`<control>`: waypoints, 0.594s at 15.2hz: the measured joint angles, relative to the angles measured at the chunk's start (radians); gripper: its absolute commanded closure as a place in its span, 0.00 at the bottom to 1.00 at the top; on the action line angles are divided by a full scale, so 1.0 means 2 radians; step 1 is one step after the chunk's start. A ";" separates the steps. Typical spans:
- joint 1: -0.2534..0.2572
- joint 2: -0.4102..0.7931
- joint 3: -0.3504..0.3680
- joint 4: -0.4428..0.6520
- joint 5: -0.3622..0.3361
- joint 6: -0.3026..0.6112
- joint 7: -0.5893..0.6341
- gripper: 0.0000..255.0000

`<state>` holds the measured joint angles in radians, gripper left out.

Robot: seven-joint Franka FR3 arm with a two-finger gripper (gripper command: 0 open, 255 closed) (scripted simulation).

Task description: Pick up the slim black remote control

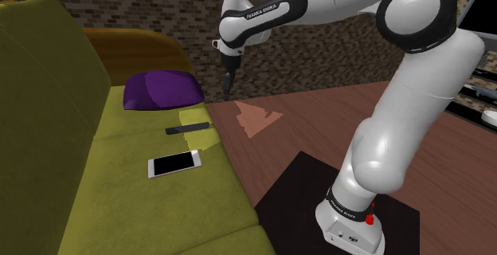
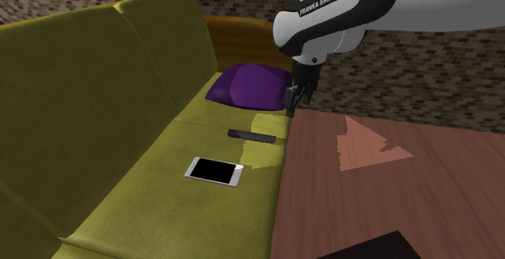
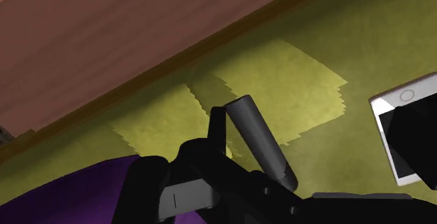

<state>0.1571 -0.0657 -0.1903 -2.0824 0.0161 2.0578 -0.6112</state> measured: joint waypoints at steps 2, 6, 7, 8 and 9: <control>0.003 0.037 0.001 0.021 0.010 0.008 -0.026 0.00; 0.006 0.117 0.008 0.079 0.030 0.017 -0.073 0.00; 0.006 0.139 0.012 0.096 0.034 0.018 -0.083 0.00; 0.006 0.155 0.015 0.109 0.037 0.017 -0.094 0.00; 0.005 0.176 0.018 0.127 0.041 0.017 -0.105 0.00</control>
<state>0.1670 0.2856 -0.1548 -1.8280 0.0974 2.0915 -0.8207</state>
